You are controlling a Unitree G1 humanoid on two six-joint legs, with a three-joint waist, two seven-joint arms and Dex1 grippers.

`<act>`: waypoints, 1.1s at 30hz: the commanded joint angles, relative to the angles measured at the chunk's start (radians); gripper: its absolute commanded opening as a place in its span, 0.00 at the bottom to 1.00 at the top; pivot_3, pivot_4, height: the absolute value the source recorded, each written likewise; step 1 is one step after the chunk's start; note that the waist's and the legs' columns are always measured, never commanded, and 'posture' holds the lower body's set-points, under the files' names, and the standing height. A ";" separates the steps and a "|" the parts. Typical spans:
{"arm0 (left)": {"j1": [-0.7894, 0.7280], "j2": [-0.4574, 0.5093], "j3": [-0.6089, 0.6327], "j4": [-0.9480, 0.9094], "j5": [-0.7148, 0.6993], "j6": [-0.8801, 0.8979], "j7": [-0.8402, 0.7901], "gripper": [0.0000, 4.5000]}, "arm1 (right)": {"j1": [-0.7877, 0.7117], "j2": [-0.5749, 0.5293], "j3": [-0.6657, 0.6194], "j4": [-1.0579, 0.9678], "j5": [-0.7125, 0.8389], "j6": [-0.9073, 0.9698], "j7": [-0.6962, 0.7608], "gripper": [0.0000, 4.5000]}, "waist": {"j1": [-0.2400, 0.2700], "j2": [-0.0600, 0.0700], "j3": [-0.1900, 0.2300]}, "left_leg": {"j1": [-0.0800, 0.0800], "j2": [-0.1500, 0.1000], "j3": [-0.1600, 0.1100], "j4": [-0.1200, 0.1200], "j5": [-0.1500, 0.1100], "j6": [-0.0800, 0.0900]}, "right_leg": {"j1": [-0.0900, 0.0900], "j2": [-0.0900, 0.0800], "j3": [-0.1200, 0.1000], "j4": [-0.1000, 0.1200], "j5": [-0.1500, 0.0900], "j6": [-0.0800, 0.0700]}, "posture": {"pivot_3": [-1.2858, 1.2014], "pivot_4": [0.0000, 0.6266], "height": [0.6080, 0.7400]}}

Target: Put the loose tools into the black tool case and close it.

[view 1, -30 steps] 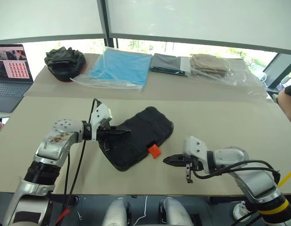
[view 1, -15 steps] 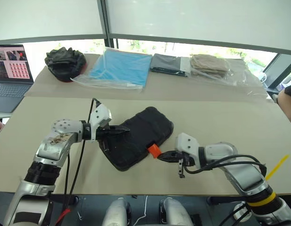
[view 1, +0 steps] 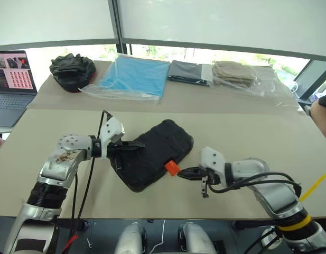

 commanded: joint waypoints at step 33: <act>0.018 -0.019 -0.034 0.046 0.043 -0.002 0.000 0.01 | -0.081 0.140 0.038 0.126 -0.078 -0.134 -0.055 0.00 | 0.001 0.001 -0.001 | 0.001 0.000 0.000 0.000 0.000 0.000 | 0.000 0.000 0.000 0.000 0.000 0.000 | 0.52 0.24 1.00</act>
